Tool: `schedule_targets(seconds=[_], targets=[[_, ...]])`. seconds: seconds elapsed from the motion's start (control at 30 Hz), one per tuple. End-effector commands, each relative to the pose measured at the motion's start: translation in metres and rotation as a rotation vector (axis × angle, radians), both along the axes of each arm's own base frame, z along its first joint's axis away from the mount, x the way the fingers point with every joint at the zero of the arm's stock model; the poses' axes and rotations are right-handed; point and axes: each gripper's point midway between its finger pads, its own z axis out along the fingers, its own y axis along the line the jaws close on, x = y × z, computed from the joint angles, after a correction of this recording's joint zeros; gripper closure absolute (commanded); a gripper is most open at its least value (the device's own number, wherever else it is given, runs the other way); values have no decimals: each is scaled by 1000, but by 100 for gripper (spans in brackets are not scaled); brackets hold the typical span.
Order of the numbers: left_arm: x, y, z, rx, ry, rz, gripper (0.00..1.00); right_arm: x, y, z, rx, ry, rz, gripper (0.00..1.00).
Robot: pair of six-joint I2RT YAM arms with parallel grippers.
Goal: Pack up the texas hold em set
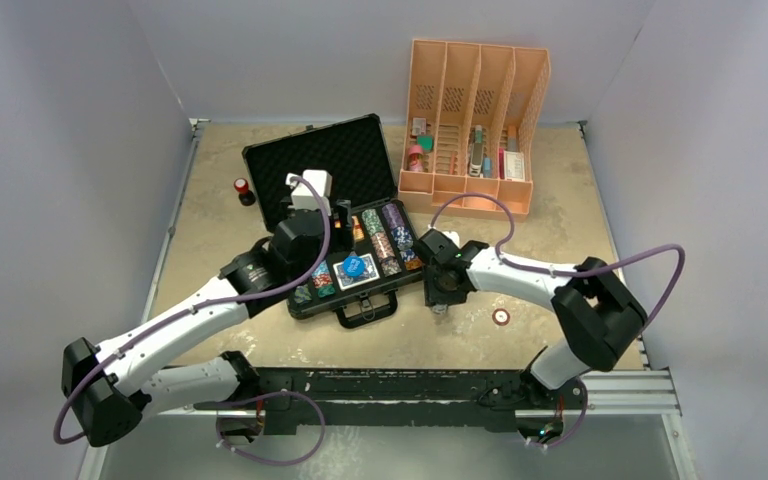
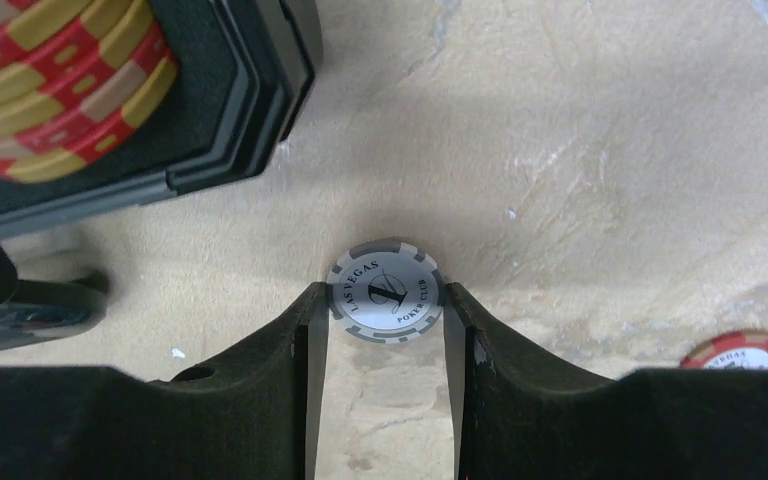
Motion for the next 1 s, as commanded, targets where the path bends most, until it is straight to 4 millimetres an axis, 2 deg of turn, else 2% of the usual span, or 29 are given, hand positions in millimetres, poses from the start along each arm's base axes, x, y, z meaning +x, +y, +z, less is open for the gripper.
schedule_targets(seconds=[0.0, 0.2, 0.43, 0.47, 0.53, 0.63, 0.67, 0.77, 0.87, 0.97], targets=[[2, -17, 6, -67, -1, -33, 29, 6, -6, 26, 22, -71, -79, 66], [1, -42, -14, -135, 42, -106, 29, 15, -4, 48, 79, -114, -110, 66], [-10, -94, -44, -359, 102, -274, 29, 36, 0, 93, 224, -203, -145, 67], [-15, -101, -54, -396, 116, -295, 30, 41, 0, 99, 250, -219, -157, 67], [-19, -118, -51, -483, 92, -336, 31, 48, 2, 112, 297, -248, -168, 67], [-26, -138, -55, -515, 82, -359, 33, 54, 2, 120, 330, -270, -190, 67], [-26, -142, -56, -532, 76, -358, 33, 61, 6, 135, 362, -298, -194, 67], [-23, -149, -54, -634, 42, -345, 33, 69, 11, 152, 428, -330, -211, 67], [-19, -157, -50, -709, 17, -350, 34, 73, 19, 164, 498, -338, -213, 67], [-13, -168, -59, -714, 46, -344, 36, 77, 26, 166, 549, -339, -212, 67]])
